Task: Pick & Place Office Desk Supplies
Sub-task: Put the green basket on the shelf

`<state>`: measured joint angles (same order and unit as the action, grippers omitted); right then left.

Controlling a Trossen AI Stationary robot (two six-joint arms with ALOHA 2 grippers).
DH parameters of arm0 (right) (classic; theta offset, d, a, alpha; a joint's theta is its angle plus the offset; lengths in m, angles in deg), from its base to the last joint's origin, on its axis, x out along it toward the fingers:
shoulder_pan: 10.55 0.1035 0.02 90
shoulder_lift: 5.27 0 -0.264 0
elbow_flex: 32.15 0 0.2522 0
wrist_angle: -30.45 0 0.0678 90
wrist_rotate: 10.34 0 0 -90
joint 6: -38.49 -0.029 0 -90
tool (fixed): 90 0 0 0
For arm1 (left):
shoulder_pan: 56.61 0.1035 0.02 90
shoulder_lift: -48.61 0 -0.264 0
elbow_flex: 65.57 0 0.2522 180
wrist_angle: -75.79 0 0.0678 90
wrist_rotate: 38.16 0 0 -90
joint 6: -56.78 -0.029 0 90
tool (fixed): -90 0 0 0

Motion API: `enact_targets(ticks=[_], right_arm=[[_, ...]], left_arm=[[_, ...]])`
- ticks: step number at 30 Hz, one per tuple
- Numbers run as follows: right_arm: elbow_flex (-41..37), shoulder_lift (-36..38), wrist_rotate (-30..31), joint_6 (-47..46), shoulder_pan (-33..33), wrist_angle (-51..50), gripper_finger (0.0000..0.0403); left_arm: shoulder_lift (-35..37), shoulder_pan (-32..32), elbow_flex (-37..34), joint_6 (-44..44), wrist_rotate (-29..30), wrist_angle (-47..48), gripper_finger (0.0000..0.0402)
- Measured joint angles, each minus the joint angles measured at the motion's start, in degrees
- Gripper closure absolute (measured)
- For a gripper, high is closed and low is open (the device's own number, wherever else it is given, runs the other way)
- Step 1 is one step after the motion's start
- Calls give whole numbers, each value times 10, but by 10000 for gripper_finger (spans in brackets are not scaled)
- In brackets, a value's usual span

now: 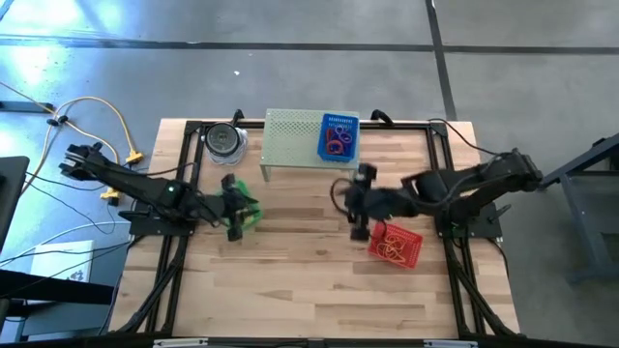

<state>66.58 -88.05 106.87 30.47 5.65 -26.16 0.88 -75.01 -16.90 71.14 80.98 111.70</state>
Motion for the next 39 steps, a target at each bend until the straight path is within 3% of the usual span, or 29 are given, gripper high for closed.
enact_targets(ticks=[5,13,20,28,39], right_arm=[[0,-20,-84,-41,52,7,230],[-1,-80,-94,-38,93,15,230],[-1,-133,-92,-22,91,17,230],[0,-191,-96,8,84,47,230],[-1,-219,-147,34,77,50,230]], left_arm=[[-66,-17,1,-8,-31,9,275],[-138,-37,1,94,-50,31,274],[-147,-32,1,165,-50,48,274],[-149,-9,1,303,-49,141,274],[-148,-14,1,307,-93,104,275]])
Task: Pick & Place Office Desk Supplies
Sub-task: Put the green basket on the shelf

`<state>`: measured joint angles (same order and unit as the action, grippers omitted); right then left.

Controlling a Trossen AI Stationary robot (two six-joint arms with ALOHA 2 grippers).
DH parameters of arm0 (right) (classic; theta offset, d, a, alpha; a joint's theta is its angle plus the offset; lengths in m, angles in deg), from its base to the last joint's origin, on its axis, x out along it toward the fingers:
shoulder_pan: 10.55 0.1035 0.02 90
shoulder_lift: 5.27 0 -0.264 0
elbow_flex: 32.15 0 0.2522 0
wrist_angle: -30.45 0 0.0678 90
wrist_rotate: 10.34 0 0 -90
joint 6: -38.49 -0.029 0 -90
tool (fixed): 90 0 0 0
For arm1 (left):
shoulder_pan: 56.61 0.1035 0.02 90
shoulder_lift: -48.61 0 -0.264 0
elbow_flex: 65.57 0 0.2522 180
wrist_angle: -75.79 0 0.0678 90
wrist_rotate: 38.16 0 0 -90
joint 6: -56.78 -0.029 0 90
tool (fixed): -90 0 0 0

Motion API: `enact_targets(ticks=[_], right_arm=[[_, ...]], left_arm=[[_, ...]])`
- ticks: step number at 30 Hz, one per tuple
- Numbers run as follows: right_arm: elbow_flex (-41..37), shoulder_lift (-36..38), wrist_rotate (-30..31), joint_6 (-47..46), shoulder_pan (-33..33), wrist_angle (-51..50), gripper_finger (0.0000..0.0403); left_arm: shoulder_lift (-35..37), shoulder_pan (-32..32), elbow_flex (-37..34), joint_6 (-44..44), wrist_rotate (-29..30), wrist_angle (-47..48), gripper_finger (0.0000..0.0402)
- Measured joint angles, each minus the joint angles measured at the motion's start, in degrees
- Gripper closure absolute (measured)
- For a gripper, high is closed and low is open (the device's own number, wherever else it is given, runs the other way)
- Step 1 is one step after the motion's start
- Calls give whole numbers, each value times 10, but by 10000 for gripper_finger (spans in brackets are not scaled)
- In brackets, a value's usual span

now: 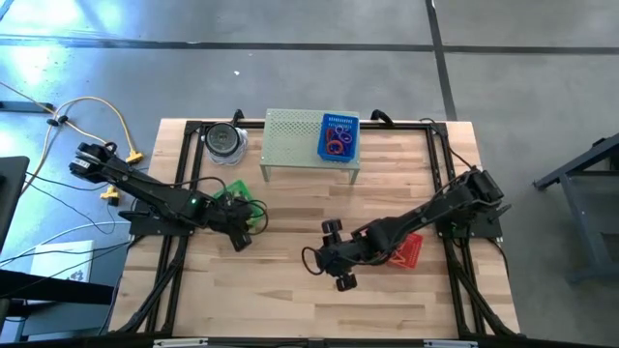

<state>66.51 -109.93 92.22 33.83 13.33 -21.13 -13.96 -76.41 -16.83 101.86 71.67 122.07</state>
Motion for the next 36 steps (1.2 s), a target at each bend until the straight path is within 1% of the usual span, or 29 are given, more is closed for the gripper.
enact_targets(ticks=[4,8,11,15,17,28,30,32,36], right_arm=[[0,0,-5,0,1,1,230],[0,0,-31,-1,1,1,230],[0,0,-55,-3,1,6,230],[0,0,-75,-3,5,12,230],[0,0,-83,-2,5,13,230],[0,0,-87,-1,5,40,230],[0,0,-98,-2,5,45,230],[0,0,-107,-2,5,51,230],[0,1,-112,-2,5,54,230]], left_arm=[[0,2,0,0,0,1,275],[0,5,0,28,0,1,275],[-1,6,0,31,1,1,275],[-12,6,0,68,1,1,275],[-22,6,0,68,1,5,275],[-101,6,0,68,1,7,277],[-119,6,0,68,1,7,287],[-134,5,0,68,2,7,308],[-148,5,2,52,3,6,376]])
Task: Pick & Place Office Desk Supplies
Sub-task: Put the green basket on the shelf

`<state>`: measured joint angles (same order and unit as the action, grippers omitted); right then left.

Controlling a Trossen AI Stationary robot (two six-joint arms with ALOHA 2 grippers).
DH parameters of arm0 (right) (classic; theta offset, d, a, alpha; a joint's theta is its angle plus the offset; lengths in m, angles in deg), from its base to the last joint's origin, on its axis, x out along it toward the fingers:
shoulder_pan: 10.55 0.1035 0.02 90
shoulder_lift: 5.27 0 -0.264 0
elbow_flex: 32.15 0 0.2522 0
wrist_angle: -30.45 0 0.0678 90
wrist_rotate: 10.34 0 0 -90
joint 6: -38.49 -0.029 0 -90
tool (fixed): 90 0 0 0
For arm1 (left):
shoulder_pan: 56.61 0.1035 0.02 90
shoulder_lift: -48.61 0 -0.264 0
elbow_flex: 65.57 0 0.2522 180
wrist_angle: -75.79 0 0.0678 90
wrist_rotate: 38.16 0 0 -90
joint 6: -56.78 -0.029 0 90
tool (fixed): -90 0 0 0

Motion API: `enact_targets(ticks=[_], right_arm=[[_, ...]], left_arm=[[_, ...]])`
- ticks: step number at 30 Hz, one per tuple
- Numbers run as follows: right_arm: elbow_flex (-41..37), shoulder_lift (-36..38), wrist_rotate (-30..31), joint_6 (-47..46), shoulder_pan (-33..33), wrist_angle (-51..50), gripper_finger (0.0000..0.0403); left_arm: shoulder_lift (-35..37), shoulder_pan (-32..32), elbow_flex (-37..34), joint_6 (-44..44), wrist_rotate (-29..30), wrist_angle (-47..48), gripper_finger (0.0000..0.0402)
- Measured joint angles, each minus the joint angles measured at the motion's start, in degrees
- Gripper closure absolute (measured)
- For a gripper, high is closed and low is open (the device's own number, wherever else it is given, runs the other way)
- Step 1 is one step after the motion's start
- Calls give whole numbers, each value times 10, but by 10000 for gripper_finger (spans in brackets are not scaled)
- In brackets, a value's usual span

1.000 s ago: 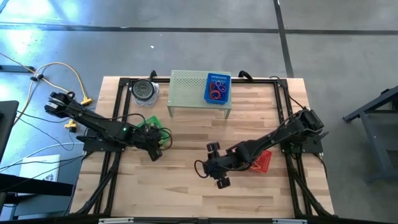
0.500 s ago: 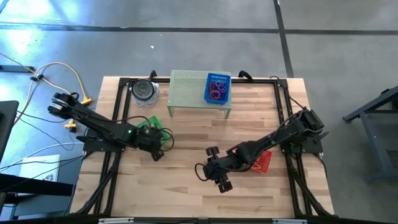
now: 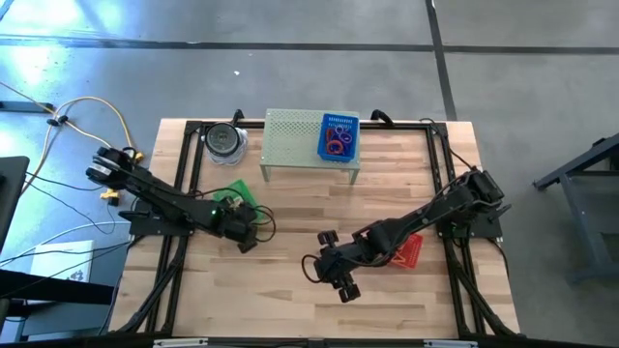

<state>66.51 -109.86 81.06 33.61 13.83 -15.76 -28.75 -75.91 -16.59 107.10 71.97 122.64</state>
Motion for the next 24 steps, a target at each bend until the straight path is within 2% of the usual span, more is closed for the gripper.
enact_targets(ticks=[2,6,13,18,24], right_arm=[[0,0,0,0,0,-2,230],[0,0,0,-2,2,-19,230],[0,0,-3,-26,10,-50,230],[0,0,-3,-26,19,-50,230],[0,0,-2,-28,24,-50,230]], left_arm=[[2,-1,2,-7,-2,3,393],[3,-10,29,-38,-19,32,400],[3,-47,166,-89,-33,163,400],[3,-80,266,-180,-44,237,401],[3,-65,350,-339,-49,289,401]])
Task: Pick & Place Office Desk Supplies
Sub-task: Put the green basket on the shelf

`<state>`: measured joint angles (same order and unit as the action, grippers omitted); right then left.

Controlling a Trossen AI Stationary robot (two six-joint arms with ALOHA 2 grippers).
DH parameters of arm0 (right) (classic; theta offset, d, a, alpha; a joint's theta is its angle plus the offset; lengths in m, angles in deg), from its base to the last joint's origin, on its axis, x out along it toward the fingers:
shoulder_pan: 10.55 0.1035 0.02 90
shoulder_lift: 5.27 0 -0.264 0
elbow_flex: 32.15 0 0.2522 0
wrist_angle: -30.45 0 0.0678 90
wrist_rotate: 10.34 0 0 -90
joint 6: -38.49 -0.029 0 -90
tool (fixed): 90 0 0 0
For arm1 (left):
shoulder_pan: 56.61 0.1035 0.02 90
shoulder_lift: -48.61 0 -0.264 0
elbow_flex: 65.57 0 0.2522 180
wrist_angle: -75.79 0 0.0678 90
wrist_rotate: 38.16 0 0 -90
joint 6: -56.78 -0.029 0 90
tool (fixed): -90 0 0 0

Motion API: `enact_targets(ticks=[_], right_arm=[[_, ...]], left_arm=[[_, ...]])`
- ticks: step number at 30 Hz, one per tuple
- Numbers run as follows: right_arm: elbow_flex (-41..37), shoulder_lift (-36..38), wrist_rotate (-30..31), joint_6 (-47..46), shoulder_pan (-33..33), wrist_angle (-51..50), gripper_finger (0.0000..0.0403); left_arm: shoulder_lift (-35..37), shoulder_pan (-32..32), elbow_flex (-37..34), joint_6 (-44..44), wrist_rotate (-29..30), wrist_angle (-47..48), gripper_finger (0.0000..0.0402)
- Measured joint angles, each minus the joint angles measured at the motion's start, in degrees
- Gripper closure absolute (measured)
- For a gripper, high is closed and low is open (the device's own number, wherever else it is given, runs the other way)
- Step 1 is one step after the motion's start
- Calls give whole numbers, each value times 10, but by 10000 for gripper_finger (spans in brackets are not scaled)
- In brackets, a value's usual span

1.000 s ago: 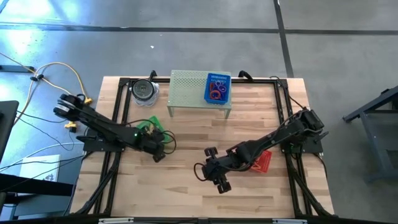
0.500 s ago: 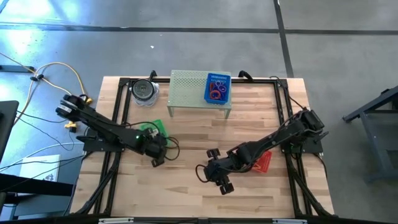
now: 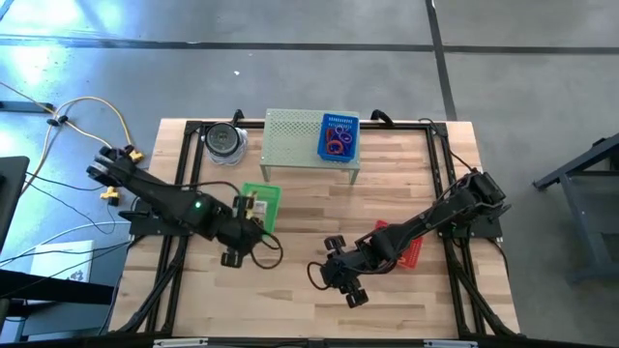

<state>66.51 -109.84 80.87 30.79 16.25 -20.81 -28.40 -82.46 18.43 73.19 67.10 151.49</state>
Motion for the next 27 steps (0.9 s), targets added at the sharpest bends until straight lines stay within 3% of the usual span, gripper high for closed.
enact_targets(ticks=[4,9,20,23,27], right_arm=[[-4,0,1,-10,-1,5,230],[-17,0,0,-20,-1,21,230],[-32,0,-12,-33,-1,27,230],[-33,0,-14,-33,-1,24,230],[-33,0,-15,-32,-1,22,230]], left_arm=[[0,51,42,-66,7,23,401],[0,154,75,-138,56,45,401],[0,346,77,-326,-13,-44,401],[-7,383,77,-350,-70,-80,401],[-25,420,77,-362,-87,-93,401]])
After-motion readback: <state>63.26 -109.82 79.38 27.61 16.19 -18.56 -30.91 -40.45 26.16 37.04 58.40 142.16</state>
